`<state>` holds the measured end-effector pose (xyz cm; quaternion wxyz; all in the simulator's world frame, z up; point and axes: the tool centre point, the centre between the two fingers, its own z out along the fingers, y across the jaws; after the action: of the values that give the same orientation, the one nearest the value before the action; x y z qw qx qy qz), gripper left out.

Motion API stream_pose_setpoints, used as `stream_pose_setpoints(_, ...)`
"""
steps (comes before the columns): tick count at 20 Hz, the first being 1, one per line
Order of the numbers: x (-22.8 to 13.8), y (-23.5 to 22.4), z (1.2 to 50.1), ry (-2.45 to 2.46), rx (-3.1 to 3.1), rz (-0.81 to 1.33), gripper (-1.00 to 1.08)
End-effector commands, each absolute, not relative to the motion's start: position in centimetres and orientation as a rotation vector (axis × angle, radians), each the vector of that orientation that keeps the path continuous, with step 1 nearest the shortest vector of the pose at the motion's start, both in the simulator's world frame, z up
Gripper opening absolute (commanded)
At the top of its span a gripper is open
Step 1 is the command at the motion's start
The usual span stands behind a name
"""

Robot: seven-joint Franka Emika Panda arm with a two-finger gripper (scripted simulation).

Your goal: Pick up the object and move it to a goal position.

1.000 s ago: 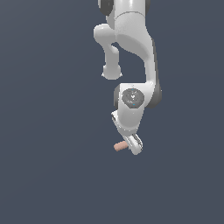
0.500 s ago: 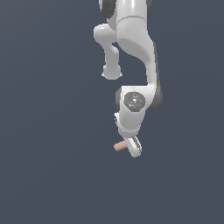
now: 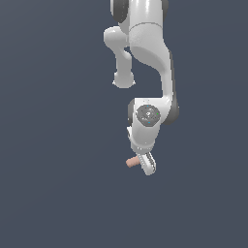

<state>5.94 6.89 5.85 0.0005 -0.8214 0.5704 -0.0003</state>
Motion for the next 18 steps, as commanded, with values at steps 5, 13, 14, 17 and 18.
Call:
stream_pose_setpoints(5, 5.8, 6.8, 2.7, 1.796, -2.577, 0.0, 1.0)
stream_pose_setpoints(13, 5.9, 6.9, 2.0, 1.796, -2.577, 0.0, -1.0)
stream_pose_setpoints(14, 5.9, 6.9, 2.0, 1.796, -2.577, 0.0, -1.0)
stream_pose_setpoints(17, 5.9, 6.9, 2.0, 1.796, -2.577, 0.0, -1.0)
stream_pose_setpoints(18, 5.9, 6.9, 2.0, 1.796, -2.577, 0.0, -1.0)
